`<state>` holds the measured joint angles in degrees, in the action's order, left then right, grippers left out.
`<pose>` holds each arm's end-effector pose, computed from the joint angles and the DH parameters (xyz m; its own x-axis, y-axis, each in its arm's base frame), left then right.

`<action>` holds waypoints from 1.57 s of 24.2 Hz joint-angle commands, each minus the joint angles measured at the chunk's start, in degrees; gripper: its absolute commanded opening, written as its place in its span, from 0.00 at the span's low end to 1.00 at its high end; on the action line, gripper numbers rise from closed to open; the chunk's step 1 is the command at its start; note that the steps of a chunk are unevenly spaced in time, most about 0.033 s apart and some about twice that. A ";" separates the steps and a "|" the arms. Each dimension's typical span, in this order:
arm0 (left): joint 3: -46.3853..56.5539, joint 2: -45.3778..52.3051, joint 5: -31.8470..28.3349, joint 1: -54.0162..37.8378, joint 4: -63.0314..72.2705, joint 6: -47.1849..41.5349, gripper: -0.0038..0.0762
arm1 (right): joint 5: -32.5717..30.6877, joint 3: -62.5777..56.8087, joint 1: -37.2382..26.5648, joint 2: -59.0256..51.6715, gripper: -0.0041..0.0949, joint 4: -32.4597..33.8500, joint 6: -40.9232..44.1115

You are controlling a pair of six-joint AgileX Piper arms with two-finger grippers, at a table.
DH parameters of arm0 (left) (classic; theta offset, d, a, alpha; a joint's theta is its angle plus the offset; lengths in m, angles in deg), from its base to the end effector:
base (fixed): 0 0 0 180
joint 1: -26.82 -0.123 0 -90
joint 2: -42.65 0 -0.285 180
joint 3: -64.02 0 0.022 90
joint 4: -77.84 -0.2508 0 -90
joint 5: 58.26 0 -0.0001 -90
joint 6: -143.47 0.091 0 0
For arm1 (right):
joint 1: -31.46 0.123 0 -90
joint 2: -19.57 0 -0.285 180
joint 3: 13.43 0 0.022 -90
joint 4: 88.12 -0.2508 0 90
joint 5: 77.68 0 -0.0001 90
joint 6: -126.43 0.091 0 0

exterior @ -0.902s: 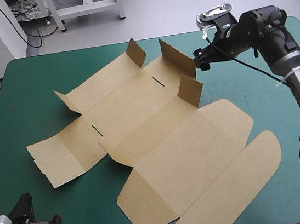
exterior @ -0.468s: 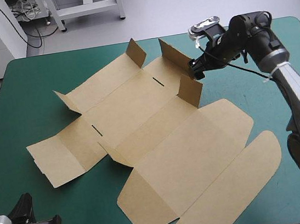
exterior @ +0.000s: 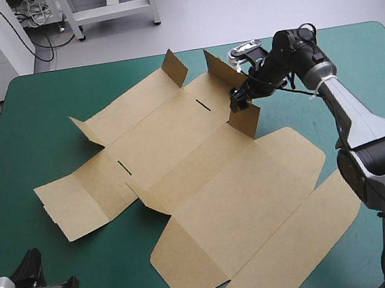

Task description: Fold the box

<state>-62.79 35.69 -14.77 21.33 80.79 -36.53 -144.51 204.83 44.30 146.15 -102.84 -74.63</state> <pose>0.0123 -0.0021 0.2800 -0.2316 -0.0598 -0.9710 -0.0700 0.9965 -0.0446 0.4418 0.1225 0.3013 -0.7669 -0.4356 -0.4714 -0.5334 0.8410 0.0906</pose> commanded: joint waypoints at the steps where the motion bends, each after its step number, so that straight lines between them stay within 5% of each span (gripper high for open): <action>1: -1.30 0.60 -4.74 0.33 0.49 -0.38 0.04 | 0.08 2.22 -0.35 -1.91 0.97 -2.20 -0.93; 14: -1.30 0.60 -4.74 0.33 0.49 -0.38 0.04 | -0.17 1.60 -0.35 -1.35 0.92 -2.77 -0.42; 23: -1.30 0.60 -4.74 0.33 0.49 -0.38 0.04 | -0.27 1.60 1.32 -1.35 0.46 -1.77 1.08; 33: -1.30 0.60 -4.74 0.33 0.73 0.00 0.04 | -0.27 -2.74 1.41 -1.35 0.64 -1.00 1.15; 38: -1.30 0.60 -4.74 0.33 0.72 0.00 0.04 | -0.16 -4.47 1.41 -1.35 0.65 -1.35 -0.12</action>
<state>-62.79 35.69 -14.83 21.33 80.85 -36.53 -145.65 199.30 45.88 148.23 -103.21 -73.59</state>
